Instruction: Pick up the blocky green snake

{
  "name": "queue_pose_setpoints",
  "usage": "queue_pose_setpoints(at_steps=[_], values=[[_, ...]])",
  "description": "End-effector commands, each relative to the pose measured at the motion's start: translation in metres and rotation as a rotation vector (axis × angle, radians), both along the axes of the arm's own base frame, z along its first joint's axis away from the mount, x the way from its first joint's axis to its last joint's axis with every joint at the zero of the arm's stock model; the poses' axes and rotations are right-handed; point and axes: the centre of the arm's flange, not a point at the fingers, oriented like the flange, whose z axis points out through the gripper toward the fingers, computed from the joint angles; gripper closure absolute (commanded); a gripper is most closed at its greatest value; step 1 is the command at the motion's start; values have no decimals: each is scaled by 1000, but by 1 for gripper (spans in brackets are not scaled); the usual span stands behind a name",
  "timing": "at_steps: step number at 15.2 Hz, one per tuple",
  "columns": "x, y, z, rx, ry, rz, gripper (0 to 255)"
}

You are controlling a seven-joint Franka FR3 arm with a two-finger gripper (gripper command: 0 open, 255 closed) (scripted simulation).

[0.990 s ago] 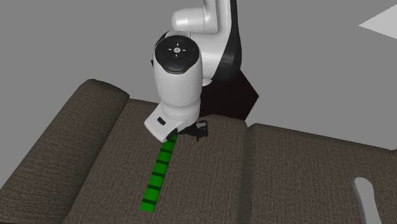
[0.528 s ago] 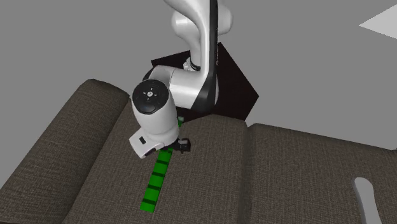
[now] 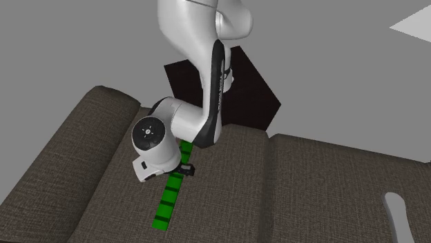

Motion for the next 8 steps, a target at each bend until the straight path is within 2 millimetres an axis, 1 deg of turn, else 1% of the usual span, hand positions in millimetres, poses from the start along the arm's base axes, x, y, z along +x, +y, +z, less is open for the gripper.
queue_pose_setpoints(at_steps=[1,5,7,8], values=[[-1,-2,-12,0,0,-4,0],[-1,-2,-33,0,0,-4,0],[-1,-2,-36,0,0,-4,0],[-1,-2,-36,0,0,-4,255]])
